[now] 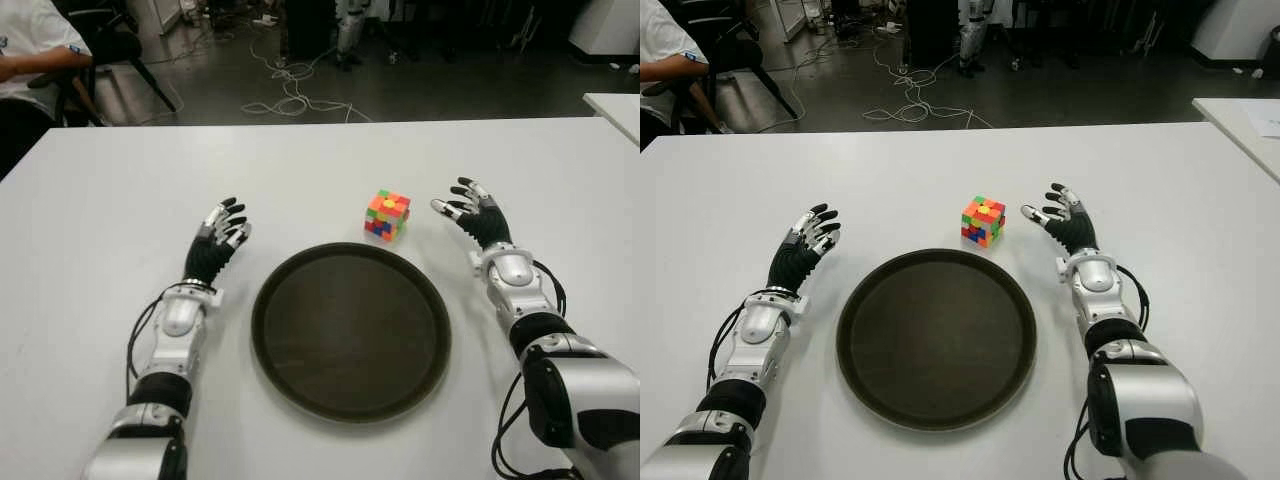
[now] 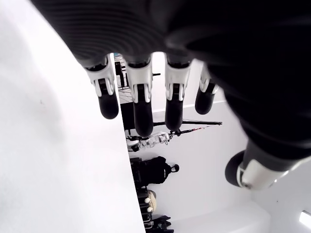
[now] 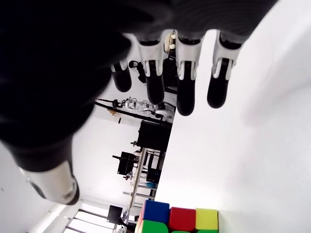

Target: Pick up the Rubik's Cube and put it in the plate

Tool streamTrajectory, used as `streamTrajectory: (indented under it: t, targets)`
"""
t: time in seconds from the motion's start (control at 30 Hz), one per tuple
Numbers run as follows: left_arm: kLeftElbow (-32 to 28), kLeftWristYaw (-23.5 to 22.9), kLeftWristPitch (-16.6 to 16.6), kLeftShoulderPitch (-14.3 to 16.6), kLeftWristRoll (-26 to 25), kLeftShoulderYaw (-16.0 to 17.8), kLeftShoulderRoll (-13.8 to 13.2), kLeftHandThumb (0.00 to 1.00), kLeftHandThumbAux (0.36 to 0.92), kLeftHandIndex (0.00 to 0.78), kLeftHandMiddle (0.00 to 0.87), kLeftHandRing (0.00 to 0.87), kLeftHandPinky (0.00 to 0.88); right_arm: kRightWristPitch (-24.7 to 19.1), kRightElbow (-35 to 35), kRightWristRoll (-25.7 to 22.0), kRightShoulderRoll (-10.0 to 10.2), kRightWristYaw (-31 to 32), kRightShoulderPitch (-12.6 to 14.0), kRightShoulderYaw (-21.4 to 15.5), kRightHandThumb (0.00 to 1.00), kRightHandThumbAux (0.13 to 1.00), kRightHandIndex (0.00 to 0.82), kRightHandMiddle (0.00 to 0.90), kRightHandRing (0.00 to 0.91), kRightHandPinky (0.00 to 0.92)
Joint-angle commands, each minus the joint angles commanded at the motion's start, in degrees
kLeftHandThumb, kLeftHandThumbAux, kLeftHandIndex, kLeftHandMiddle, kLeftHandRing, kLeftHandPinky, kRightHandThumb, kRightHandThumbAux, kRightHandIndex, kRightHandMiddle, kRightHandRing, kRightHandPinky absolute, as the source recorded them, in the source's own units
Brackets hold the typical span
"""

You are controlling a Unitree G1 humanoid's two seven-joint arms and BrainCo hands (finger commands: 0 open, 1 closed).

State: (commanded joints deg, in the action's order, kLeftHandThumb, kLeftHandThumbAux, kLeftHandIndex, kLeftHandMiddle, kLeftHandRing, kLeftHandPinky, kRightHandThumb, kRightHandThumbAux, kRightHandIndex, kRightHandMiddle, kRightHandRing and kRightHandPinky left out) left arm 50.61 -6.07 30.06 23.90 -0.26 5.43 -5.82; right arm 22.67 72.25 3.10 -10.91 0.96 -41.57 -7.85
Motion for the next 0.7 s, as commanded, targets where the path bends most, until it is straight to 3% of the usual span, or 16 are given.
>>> streamTrajectory:
  t: [0.37,0.63,0.7]
  targets:
    - [-1.06,0.28,-0.89,-0.42,-0.04,-0.03,0.22,0.073,0.606,0.100,0.173,0.148,0.108,0.88,-0.42,-0.10,-0.27,-0.43,-0.04,-0.46,0.178,0.664,0.107,0.179,0.198,0.215]
    - [-1.36,0.51,-1.29,-0.58,-0.06,0.08,0.26,0.071,0.627,0.099,0.176,0.154,0.115,3.08,-4.42,2.39,-1.30,-4.69,-0.74,1.51,0.123,0.666,0.098,0.181,0.187,0.169]
    - [-1.25,0.96,-0.86,-0.68,0.24,0.03,0.24,0.068,0.632,0.097,0.173,0.152,0.115,6.19,-7.05,4.98,-1.92,-7.48,-0.80,3.33,0.117,0.662,0.094,0.183,0.180,0.139]
